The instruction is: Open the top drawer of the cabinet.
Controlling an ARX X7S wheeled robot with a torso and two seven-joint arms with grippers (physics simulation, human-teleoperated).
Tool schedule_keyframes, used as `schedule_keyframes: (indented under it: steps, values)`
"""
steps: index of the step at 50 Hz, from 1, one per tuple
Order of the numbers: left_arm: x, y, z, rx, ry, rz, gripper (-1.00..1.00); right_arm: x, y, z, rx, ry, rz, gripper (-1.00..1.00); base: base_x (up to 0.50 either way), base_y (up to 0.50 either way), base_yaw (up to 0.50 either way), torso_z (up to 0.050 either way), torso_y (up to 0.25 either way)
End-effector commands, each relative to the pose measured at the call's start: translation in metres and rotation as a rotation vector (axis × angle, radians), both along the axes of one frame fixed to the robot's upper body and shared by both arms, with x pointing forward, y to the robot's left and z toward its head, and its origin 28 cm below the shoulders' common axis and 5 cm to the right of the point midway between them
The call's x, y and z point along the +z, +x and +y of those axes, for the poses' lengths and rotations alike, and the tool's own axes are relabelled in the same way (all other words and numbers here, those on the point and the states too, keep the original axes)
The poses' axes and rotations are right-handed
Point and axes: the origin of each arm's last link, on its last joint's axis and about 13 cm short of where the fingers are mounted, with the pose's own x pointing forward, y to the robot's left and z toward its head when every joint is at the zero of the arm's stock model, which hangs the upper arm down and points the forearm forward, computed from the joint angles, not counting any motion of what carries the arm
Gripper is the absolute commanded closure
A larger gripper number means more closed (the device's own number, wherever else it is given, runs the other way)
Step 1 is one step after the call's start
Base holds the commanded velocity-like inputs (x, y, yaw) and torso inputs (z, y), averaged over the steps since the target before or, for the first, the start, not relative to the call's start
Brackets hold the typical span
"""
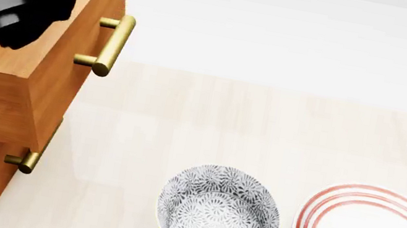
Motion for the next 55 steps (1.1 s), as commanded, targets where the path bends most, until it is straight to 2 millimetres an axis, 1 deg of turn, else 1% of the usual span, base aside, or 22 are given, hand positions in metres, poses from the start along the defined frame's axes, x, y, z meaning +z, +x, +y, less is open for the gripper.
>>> schedule_keyframes:
  steps: [1, 8, 30, 55]
  values:
    - [-0.005, 0.002, -0.005, -0.016, -0.029, 0.035, -1.0, 0.001, 0.0, 0.0, -0.002, 0.002, -0.001, -1.0, 0.0, 0.0, 0.0, 0.0, 0.0]
    - [-0.008, 0.001, -0.013, -0.055, -0.027, 0.041, -1.0, 0.001, 0.001, -0.001, -0.002, 0.004, 0.0, -1.0, 0.0, 0.0, 0.0, 0.0, 0.0]
    - [-0.008, -0.005, -0.031, -0.15, -0.024, 0.024, -1.0, 0.001, -0.002, -0.001, 0.018, 0.002, -0.005, -1.0, 0.0, 0.0, 0.0, 0.0, 0.0]
    - [-0.004, -0.011, -0.045, -0.223, -0.049, 0.013, -1.0, -0.001, -0.004, 0.0, 0.038, 0.0, -0.004, -1.0, 0.0, 0.0, 0.0, 0.0, 0.0]
